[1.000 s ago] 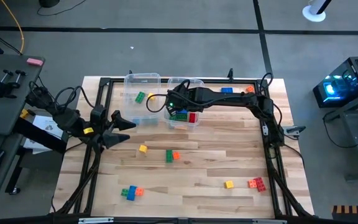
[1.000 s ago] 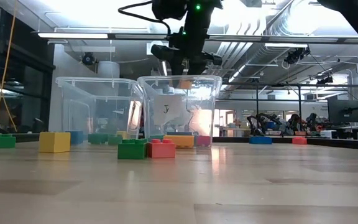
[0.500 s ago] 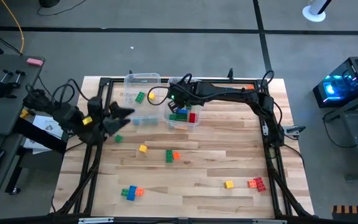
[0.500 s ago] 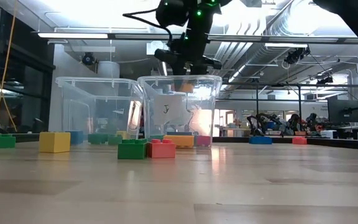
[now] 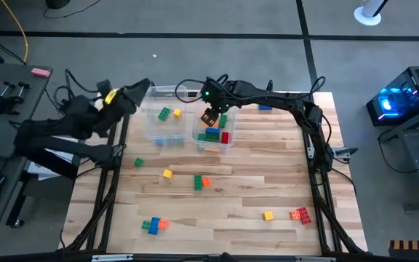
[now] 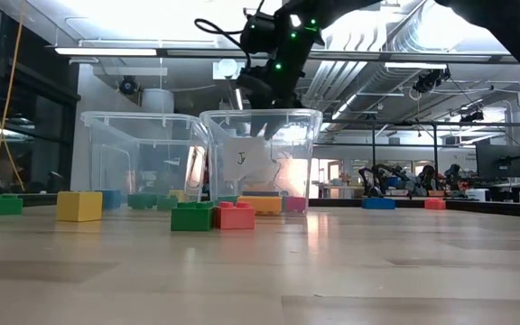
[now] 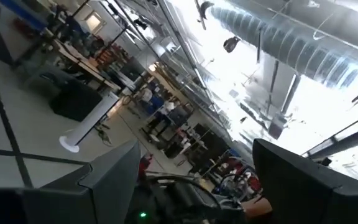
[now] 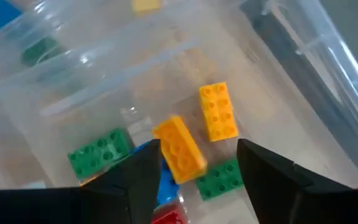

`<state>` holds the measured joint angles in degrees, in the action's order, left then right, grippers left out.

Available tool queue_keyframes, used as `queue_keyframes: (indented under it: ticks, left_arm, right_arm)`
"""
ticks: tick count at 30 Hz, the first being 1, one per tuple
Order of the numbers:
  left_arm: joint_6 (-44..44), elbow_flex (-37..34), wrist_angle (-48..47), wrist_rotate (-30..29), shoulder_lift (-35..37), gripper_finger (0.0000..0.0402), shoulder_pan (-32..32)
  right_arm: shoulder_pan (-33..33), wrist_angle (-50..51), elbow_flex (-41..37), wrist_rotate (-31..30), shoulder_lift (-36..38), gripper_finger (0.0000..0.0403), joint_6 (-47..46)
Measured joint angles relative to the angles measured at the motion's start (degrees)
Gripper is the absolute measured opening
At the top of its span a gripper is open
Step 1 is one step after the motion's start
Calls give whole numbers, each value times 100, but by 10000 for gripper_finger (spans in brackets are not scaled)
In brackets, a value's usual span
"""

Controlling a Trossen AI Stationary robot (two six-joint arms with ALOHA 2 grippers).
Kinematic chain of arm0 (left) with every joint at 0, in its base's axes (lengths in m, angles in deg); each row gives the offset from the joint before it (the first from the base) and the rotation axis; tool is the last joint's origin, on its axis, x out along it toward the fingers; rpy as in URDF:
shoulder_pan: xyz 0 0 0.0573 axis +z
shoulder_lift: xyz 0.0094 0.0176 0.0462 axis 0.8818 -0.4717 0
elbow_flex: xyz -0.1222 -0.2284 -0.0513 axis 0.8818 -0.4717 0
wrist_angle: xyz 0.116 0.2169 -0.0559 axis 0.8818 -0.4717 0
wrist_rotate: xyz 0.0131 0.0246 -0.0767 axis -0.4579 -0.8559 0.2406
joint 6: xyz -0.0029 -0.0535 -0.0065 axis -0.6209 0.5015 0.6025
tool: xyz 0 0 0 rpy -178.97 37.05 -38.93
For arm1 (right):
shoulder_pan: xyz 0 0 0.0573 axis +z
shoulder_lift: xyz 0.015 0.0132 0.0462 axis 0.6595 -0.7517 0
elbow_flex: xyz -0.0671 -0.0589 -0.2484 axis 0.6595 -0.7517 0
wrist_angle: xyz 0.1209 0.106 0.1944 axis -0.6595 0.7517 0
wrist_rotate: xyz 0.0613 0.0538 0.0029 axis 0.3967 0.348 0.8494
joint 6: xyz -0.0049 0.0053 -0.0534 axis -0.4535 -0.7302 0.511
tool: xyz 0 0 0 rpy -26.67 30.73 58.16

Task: Sort blocks by size
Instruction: Put the green big game piece into the right transparent bin

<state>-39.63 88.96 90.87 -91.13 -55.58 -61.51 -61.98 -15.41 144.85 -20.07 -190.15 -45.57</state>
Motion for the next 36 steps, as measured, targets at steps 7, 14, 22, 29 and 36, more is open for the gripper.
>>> queue_keyframes:
  ticks: [7, 14, 22, 29, 36]
  left_arm:
    - [913, 656, -1707, 1535, -846, 297, 1487]
    - [80, 2317, -6047, 4643, -2618, 294, 4177]
    - [-1422, 2732, -8315, 4333, -4436, 293, 4313]
    - [-1775, 2727, -7578, 3117, -4981, 293, 3928]
    - [-1838, 2725, -7480, 2825, -5319, 283, 3823]
  right_arm:
    - [-216, 53, 18, 549, 143, 218, 344]
    - [-609, -253, 348, 691, 685, 218, -378]
    - [-807, -789, 592, 403, 1050, 218, -957]
    - [-819, -709, 588, 367, 1056, 218, -938]
    - [-814, -558, 584, 367, 1056, 218, -589]
